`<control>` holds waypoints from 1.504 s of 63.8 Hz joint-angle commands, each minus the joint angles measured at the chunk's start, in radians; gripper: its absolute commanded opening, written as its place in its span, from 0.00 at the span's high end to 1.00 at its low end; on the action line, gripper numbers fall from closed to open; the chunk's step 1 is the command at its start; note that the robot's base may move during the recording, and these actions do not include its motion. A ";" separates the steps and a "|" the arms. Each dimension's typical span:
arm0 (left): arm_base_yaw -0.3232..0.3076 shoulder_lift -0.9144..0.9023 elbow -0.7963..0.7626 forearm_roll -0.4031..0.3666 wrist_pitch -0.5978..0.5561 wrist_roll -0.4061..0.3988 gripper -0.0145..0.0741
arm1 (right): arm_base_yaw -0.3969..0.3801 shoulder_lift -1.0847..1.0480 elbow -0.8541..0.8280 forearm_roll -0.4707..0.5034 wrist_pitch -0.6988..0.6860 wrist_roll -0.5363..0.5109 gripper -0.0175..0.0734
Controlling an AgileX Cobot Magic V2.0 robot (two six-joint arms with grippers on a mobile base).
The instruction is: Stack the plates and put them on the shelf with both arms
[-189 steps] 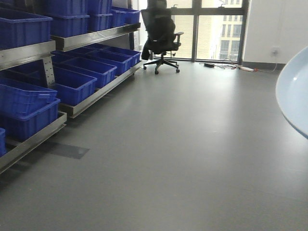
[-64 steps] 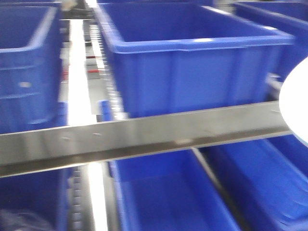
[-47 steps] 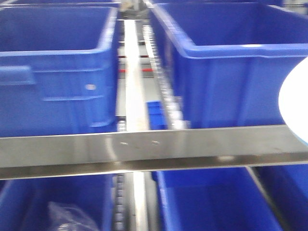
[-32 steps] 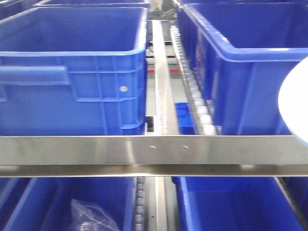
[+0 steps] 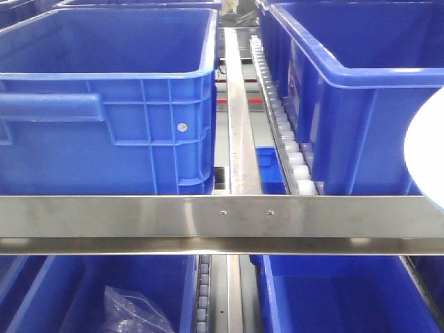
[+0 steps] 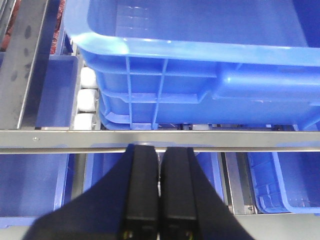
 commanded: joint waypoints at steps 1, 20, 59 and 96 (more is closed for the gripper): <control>0.003 -0.005 -0.026 -0.005 -0.072 -0.010 0.74 | -0.008 0.003 -0.031 -0.013 -0.091 -0.002 0.78; 0.003 -0.005 -0.026 -0.005 -0.072 -0.010 0.74 | -0.008 0.003 -0.031 -0.013 -0.091 -0.002 0.78; 0.003 -0.005 -0.026 -0.005 -0.072 -0.010 0.74 | -0.008 0.066 -0.046 -0.015 -0.341 -0.002 0.78; 0.003 -0.005 -0.026 -0.005 -0.072 -0.010 0.74 | -0.153 0.890 -0.731 -0.131 -0.452 -0.002 0.78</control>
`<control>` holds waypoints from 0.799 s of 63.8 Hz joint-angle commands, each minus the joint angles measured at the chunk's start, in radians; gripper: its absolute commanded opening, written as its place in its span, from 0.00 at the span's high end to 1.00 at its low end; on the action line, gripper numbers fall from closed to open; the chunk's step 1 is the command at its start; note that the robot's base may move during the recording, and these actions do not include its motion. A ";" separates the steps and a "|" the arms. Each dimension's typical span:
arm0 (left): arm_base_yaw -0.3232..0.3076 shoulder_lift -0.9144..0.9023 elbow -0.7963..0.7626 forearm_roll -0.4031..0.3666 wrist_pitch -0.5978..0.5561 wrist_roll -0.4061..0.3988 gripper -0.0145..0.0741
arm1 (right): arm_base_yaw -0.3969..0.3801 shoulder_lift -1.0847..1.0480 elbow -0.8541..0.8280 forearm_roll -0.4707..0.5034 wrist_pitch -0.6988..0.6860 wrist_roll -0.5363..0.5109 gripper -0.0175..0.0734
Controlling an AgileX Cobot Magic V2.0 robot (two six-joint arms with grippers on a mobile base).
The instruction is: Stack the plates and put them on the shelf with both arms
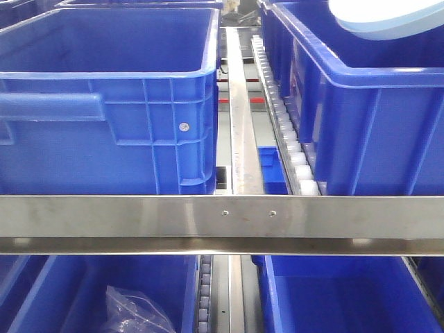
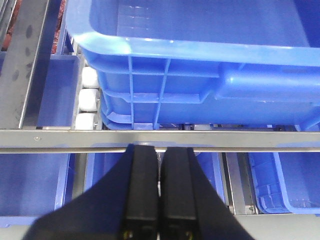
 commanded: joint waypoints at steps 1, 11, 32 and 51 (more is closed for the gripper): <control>0.003 -0.005 -0.026 -0.005 -0.072 -0.010 0.74 | -0.040 0.080 -0.132 -0.023 -0.092 -0.002 0.77; 0.003 -0.005 -0.026 -0.005 -0.072 -0.010 0.74 | -0.046 0.179 -0.221 -0.023 -0.114 -0.002 0.60; 0.003 -0.005 -0.026 -0.005 -0.072 -0.010 0.74 | -0.046 0.071 -0.158 -0.022 -0.124 -0.002 0.30; 0.003 -0.005 -0.026 -0.005 -0.072 -0.010 0.74 | -0.046 -0.356 0.269 -0.021 -0.151 -0.002 0.38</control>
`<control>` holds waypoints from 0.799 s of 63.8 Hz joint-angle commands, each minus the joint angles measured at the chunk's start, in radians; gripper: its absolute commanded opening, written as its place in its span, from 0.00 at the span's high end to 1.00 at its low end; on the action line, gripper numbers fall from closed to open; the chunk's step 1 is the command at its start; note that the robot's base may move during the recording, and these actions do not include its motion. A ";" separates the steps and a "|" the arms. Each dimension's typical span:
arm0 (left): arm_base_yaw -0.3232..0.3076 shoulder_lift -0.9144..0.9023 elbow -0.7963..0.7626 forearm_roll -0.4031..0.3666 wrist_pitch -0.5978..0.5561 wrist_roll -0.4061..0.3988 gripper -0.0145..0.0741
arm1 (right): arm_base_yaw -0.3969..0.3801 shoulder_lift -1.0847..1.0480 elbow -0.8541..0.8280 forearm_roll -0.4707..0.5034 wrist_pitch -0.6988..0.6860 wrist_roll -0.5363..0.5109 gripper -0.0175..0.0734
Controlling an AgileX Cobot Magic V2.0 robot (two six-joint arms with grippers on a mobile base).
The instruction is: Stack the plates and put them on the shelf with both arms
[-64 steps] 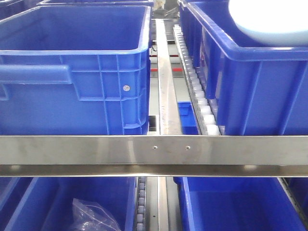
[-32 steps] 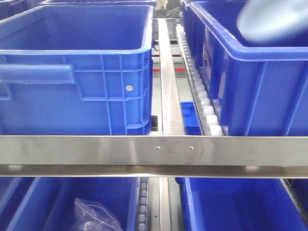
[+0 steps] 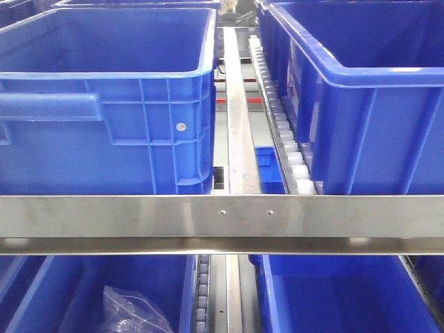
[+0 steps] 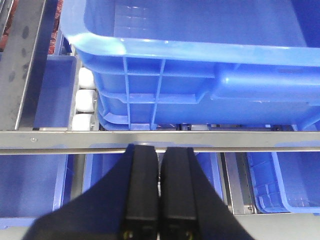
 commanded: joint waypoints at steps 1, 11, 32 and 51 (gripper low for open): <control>0.003 -0.005 -0.026 -0.005 -0.072 -0.010 0.74 | -0.004 -0.169 0.108 -0.016 -0.090 -0.004 0.40; 0.003 -0.005 -0.026 -0.005 -0.072 -0.010 0.74 | -0.004 -0.441 0.365 -0.016 -0.110 -0.004 0.72; 0.003 -0.005 -0.026 -0.005 -0.072 -0.010 0.74 | -0.004 -0.775 0.611 0.019 -0.119 0.018 0.78; 0.003 -0.005 -0.026 -0.005 -0.072 -0.010 0.74 | 0.023 -0.781 0.646 0.019 -0.038 0.018 0.78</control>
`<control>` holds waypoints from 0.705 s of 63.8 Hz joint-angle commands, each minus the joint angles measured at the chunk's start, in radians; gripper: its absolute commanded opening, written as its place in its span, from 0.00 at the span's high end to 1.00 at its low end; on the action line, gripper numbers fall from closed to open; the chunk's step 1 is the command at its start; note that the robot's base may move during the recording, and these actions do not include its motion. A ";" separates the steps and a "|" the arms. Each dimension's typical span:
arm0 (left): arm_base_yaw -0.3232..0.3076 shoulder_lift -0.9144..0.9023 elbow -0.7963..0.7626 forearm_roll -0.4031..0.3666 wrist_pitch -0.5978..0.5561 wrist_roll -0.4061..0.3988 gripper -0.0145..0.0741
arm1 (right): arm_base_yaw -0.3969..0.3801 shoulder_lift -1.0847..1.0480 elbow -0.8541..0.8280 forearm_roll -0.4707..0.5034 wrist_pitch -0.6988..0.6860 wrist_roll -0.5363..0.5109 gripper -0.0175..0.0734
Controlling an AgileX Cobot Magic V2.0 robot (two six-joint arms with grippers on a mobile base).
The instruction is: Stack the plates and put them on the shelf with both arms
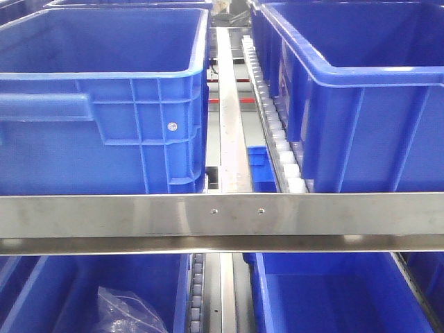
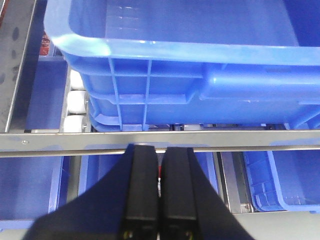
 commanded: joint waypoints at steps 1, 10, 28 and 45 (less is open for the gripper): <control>0.003 -0.005 -0.026 -0.005 -0.072 -0.010 0.74 | 0.001 0.009 -0.028 -0.002 -0.039 0.003 0.78; 0.003 -0.005 -0.026 -0.005 -0.072 -0.010 0.74 | 0.001 0.009 -0.028 0.001 -0.037 0.003 0.78; 0.003 -0.005 -0.026 -0.005 -0.072 -0.010 0.74 | 0.001 -0.109 0.084 0.014 -0.083 0.003 0.78; 0.003 -0.003 -0.026 -0.005 -0.069 -0.010 0.74 | 0.002 -0.216 0.233 0.030 -0.205 0.013 0.78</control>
